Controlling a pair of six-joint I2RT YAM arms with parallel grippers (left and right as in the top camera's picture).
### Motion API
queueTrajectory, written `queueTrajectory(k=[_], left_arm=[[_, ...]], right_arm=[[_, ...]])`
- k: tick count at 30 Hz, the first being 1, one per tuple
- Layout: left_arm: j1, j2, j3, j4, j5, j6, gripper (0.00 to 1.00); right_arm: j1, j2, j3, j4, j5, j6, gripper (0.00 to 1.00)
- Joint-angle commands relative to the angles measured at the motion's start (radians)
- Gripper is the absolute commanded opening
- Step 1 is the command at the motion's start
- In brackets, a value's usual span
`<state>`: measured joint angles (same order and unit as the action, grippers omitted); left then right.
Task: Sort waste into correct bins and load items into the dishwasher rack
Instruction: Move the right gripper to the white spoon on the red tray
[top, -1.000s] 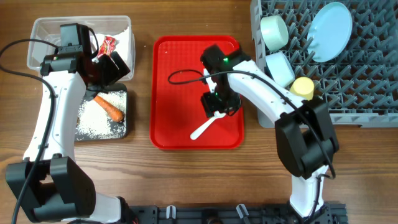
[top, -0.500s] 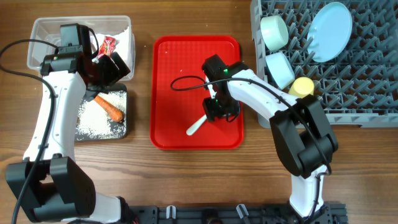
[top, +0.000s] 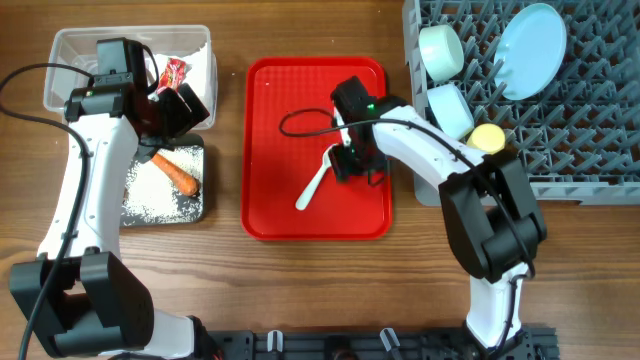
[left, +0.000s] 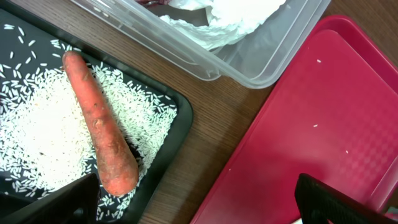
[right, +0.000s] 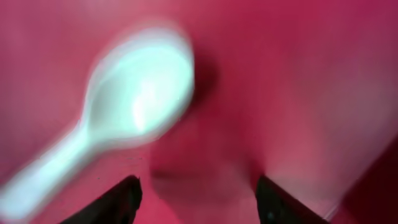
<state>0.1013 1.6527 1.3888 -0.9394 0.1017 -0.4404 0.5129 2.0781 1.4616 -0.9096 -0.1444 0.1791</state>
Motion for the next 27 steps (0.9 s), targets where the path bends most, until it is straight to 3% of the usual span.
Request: queueTrajectory(k=[1, 4, 7, 11, 23, 27], left_arm=[[0.006, -0.001, 0.003, -0.001, -0.010, -0.013, 1.00], [0.002, -0.001, 0.003, -0.005, -0.008, -0.013, 1.00], [0.001, -0.001, 0.003, -0.019, -0.008, -0.013, 1.00], [0.001, -0.001, 0.003, -0.024, -0.010, -0.013, 1.00], [0.001, -0.001, 0.003, -0.023, -0.009, -0.013, 1.00], [0.001, -0.001, 0.003, -0.023, -0.010, -0.013, 1.00]], right_arm=[[0.000, 0.026, 0.126, -0.089, -0.199, -0.033, 0.66], [0.013, 0.026, 0.177, -0.087, -0.263, 0.032, 0.65], [0.031, 0.030, 0.172, -0.040, -0.207, 0.226, 0.65], [0.052, 0.060, 0.166, -0.014, -0.139, 0.353, 0.69], [0.052, 0.109, 0.167, -0.010, -0.114, 0.430, 0.72], [0.037, 0.143, 0.174, -0.006, -0.161, 0.434, 0.61]])
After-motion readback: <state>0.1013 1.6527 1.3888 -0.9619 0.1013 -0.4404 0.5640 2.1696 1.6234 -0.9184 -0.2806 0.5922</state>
